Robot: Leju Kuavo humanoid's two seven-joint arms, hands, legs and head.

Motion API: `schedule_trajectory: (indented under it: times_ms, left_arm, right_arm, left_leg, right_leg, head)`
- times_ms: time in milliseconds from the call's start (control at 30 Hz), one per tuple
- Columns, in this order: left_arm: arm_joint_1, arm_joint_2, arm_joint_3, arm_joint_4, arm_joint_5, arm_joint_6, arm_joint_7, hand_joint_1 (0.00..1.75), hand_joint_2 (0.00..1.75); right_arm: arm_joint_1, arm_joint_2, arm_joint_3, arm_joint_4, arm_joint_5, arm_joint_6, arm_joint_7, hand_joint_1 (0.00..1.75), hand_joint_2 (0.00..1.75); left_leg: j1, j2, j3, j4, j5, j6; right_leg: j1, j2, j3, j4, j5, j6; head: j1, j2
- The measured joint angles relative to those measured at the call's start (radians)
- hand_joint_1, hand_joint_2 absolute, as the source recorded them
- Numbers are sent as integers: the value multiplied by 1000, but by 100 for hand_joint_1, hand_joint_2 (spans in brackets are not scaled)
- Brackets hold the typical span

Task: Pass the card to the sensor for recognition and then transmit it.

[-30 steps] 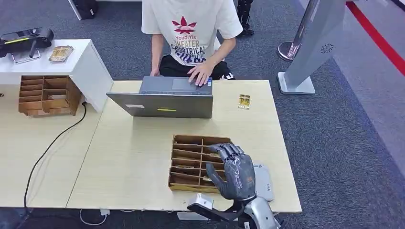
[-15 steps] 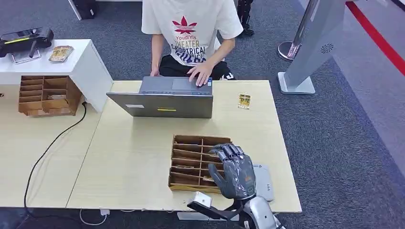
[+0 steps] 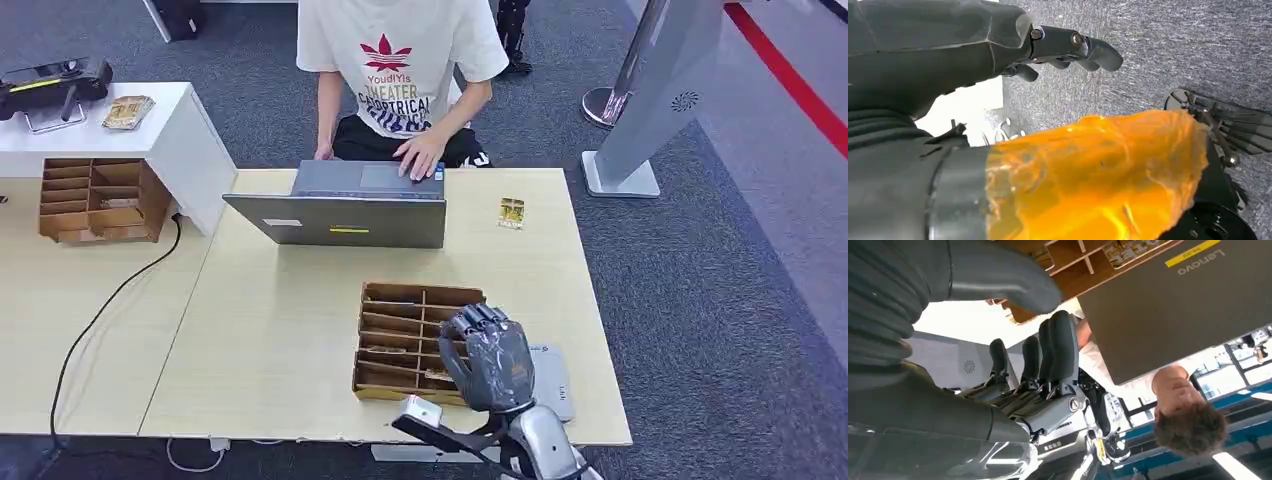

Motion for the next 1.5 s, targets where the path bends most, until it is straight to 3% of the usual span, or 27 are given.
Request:
schedule_trajectory:
  times_ms: [100,133,233,300,367,400,567,1233,1500]
  left_arm:
    - [0,0,0,0,-3,0,3,0,0]
    - [0,0,0,0,-3,0,3,0,0]
    - [0,0,0,0,-5,0,3,0,0]
    - [0,0,0,0,-5,0,3,0,0]
    - [0,0,0,0,-5,-1,3,0,0]
    - [0,0,0,0,-6,-1,3,0,0]
    - [0,0,0,0,-6,-1,3,0,0]
    - [0,0,-1,0,-11,-2,3,0,0]
    - [0,0,-1,0,-14,-2,3,0,0]
  right_arm:
    - [-7,0,0,11,3,5,3,87,175]
    - [-9,0,0,15,4,8,5,96,175]
    - [-13,0,0,27,7,13,14,87,175]
    - [-15,0,0,37,7,19,16,94,175]
    - [-17,0,0,45,7,19,17,84,175]
    - [-19,0,0,50,7,19,19,96,175]
    - [-22,0,-2,73,7,21,22,105,175]
    - [-50,11,-18,142,8,42,37,96,175]
    - [-54,16,-32,147,12,47,38,110,175]
  left_leg:
    - [0,0,0,0,0,0]
    - [0,0,0,0,0,0]
    - [0,0,0,0,0,0]
    - [0,0,0,0,0,0]
    - [0,0,0,0,0,0]
    - [0,0,0,0,0,0]
    - [0,0,0,0,0,0]
    - [0,0,0,0,0,0]
    - [0,0,0,0,0,0]
  right_leg:
    - [0,0,0,0,0,0]
    - [0,0,0,0,0,0]
    - [0,0,0,0,0,0]
    - [0,0,0,0,0,0]
    - [0,0,0,0,0,0]
    - [0,0,0,0,0,0]
    - [0,0,0,0,0,0]
    - [0,0,0,0,0,0]
    - [0,0,0,0,0,0]
  head:
    - [0,0]
    - [0,0]
    - [0,0]
    - [0,0]
    - [0,0]
    - [0,0]
    - [0,0]
    - [0,0]
    - [0,0]
